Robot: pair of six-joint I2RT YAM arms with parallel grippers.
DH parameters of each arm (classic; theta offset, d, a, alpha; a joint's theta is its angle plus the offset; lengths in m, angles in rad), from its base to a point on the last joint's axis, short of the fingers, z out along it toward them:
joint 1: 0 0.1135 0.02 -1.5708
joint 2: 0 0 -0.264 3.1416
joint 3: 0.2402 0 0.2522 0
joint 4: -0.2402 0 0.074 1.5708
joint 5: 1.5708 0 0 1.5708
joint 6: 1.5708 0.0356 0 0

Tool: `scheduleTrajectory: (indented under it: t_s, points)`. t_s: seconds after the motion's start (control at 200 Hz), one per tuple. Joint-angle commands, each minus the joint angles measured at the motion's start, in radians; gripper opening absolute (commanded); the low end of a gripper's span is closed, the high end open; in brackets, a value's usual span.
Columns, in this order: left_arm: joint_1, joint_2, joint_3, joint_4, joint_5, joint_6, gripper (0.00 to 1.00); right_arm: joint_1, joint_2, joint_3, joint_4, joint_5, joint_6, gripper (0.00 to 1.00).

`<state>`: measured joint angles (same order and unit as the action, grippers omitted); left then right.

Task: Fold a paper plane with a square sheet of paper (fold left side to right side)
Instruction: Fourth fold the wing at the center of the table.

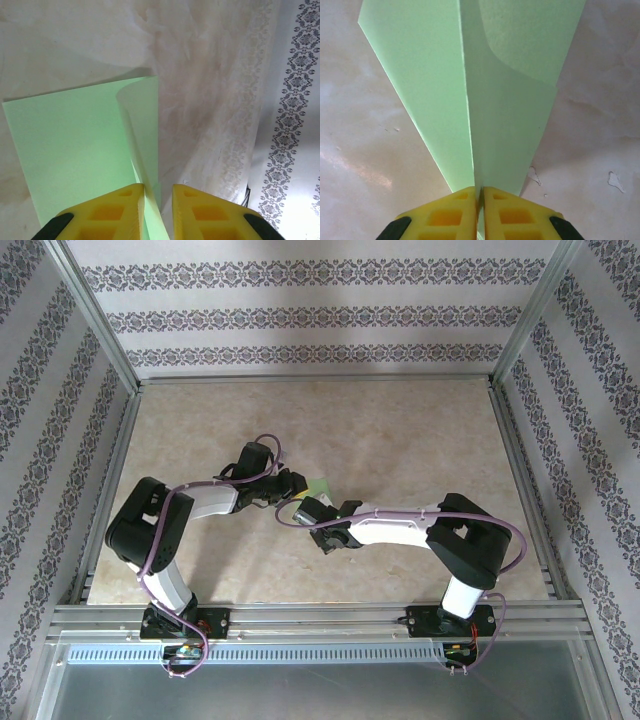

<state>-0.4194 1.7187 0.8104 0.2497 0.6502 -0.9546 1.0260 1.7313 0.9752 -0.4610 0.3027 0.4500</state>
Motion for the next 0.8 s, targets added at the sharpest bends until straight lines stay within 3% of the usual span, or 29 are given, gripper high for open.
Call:
scheduleTrajectory:
  t_s: [0.0,0.2,0.47,0.795]
  points:
    - [0.005,-0.05,0.003,-0.027,-0.009,0.028,0.23,0.011,0.014,-0.005,-0.022,0.026,0.018,0.1]
    - [0.056,-0.121,-0.025,-0.079,-0.004,0.053,0.28,-0.026,-0.04,-0.019,-0.004,-0.064,0.002,0.07]
    - [0.157,-0.26,-0.072,-0.226,-0.014,0.136,0.3,-0.143,-0.116,-0.057,0.045,-0.367,-0.044,0.03]
    - [0.123,-0.274,-0.092,-0.329,-0.02,0.208,0.3,-0.293,-0.153,-0.165,0.21,-0.693,-0.027,0.0]
